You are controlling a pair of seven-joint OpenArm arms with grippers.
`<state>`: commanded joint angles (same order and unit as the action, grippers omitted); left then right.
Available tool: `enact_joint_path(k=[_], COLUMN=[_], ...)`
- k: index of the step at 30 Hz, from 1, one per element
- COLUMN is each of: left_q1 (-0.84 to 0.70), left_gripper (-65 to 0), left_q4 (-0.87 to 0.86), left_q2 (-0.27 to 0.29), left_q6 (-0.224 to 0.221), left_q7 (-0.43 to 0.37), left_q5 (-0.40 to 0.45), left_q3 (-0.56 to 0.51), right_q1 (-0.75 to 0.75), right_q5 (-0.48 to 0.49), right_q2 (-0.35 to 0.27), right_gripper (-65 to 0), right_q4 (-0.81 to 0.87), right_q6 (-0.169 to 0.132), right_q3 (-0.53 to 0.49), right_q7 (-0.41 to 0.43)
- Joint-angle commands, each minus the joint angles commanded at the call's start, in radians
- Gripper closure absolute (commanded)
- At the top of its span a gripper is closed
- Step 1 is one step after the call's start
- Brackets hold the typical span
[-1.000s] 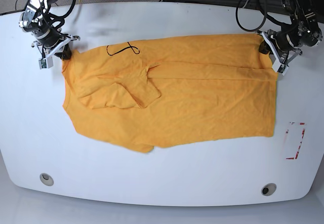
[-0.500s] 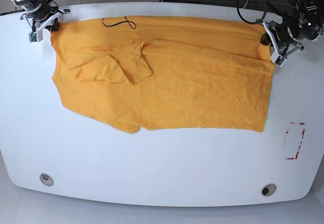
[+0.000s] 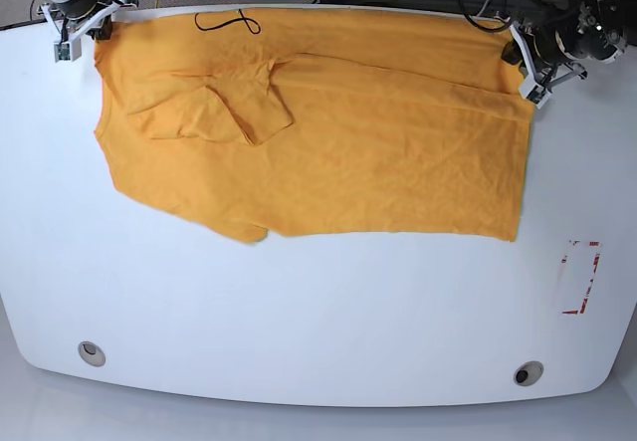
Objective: Layout the t-shirt on the table in an organized manner, then fold the t-shirt properly
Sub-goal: 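Drag the held corners with both grippers away from the hem, then release, then move both grippers to the hem corners and grasp them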
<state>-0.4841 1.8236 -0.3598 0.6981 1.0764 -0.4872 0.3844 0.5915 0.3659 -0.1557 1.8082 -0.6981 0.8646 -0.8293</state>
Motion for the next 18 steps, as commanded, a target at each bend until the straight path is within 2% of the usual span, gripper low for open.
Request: enact_joint_path(k=[1,2,3,5,9,11,13,18], left_q1=[0.002,0.005,0.005,0.012,0.055,0.068,0.087,0.150], left_gripper=[-11.4,-16.4,-21.1,-26.2,-31.5,-32.2,-32.4,-32.4], left_q4=[0.000,0.000,0.000,0.002,0.008,0.009,0.012,0.058], left_q2=[0.000,0.000,0.000,0.000,-0.002,-0.005,-0.005,-0.005], left_q6=[0.000,0.000,0.000,0.000,0.000,0.000,0.000,0.000], left_q7=[0.000,0.000,0.000,0.000,0.000,0.009,0.041,0.123], left_q5=[0.000,0.000,0.000,0.000,-0.002,-0.003,-0.005,-0.005], left_q3=[0.000,0.000,0.002,0.003,0.005,0.005,0.008,0.046], right_q1=[0.000,-0.003,-0.006,-0.008,-0.009,-0.009,-0.017,-0.032], right_q5=[0.000,0.000,0.000,-0.002,-0.002,0.009,0.008,0.003], right_q2=[0.000,0.000,0.000,0.000,0.000,0.000,0.000,-0.005], right_gripper=[-1.3,-3.8,-8.9,-17.9,-38.2,-45.3,-48.4,-47.1], right_q4=[0.000,0.000,0.000,0.000,0.020,0.049,0.091,0.163], right_q6=[0.000,0.000,0.000,0.000,0.000,0.000,0.000,0.000], right_q3=[0.000,0.000,0.002,0.002,0.003,0.015,0.026,0.028], right_q7=[0.000,0.000,0.000,0.000,0.005,0.003,0.002,0.000])
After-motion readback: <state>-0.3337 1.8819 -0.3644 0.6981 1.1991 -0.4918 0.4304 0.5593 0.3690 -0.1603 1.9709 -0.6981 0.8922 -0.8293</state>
